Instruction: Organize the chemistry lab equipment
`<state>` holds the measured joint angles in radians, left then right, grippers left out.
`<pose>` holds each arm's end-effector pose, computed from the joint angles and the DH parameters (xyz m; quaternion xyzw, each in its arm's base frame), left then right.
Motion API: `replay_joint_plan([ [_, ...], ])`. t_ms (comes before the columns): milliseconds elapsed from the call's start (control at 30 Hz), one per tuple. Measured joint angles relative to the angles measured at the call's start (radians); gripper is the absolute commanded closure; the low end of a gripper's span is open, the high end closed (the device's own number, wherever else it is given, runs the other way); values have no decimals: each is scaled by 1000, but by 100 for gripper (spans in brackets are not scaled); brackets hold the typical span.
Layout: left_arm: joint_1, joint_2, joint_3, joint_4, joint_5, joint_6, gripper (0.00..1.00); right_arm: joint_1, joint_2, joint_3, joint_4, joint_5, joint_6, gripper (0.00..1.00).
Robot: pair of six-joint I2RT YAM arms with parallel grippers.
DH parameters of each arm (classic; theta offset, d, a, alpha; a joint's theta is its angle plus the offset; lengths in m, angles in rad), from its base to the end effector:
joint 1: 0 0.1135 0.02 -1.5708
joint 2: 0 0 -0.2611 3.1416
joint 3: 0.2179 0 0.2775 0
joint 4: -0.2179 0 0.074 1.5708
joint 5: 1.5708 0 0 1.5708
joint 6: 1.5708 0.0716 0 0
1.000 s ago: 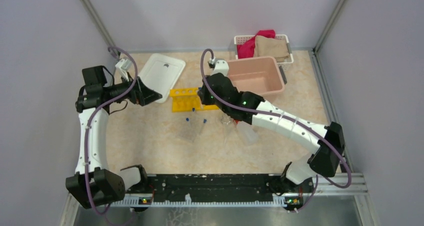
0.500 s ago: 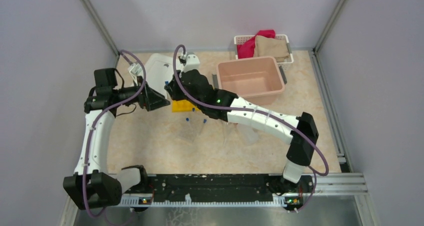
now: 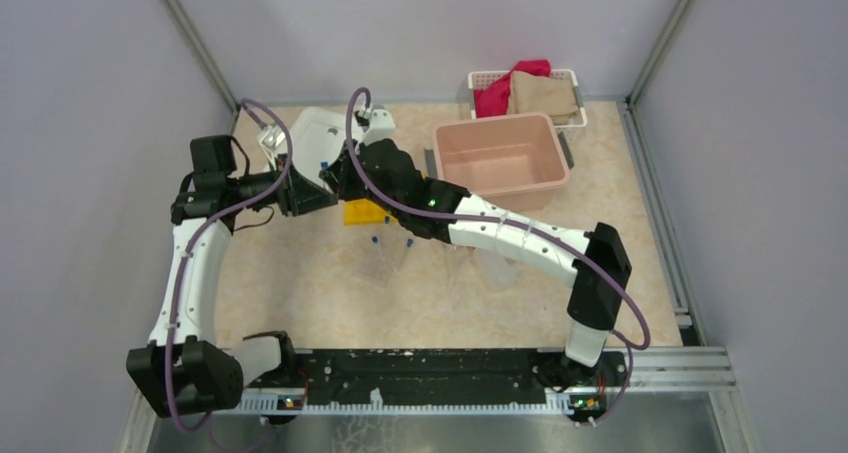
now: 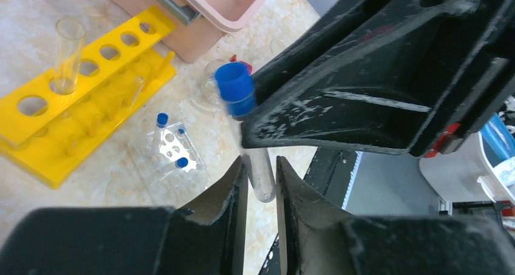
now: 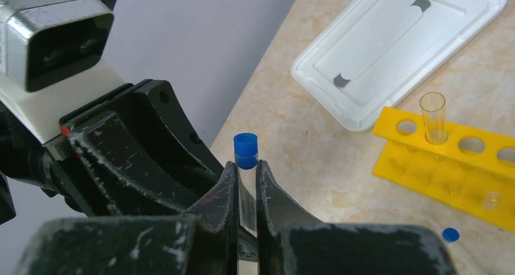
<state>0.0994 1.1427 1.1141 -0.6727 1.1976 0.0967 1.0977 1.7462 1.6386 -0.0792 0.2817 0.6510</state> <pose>0.2660 -0.0405 0.3387 0.2364 0.7495 -0.4747 0.3963 0.2372 0.4197 0.3746 -0.0815 0.7633 0.4153 0.4882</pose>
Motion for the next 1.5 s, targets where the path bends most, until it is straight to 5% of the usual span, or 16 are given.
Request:
replay_joint_plan([
  [100,3,3,-2,1,-17,-3,91,0,0,0,3,1,-2,100],
  [267,3,6,-2,-6,-31,11,100,-2,6,16,-19,-3,5,62],
  [433,-2,-1,-2,-30,-35,80,100,-31,71,198,-190,-80,15,59],
  [1000,-27,-27,-2,-121,-66,260,100,-99,148,418,-525,-348,-35,67],
  [1233,-39,-32,-2,-124,-81,277,100,-99,168,422,-558,-386,-48,77],
  [1400,-50,-37,-2,-139,-98,293,100,-99,171,426,-572,-394,-63,99],
  [1500,-53,-38,-2,-147,-108,297,80,-99,172,426,-578,-395,-72,100],
])
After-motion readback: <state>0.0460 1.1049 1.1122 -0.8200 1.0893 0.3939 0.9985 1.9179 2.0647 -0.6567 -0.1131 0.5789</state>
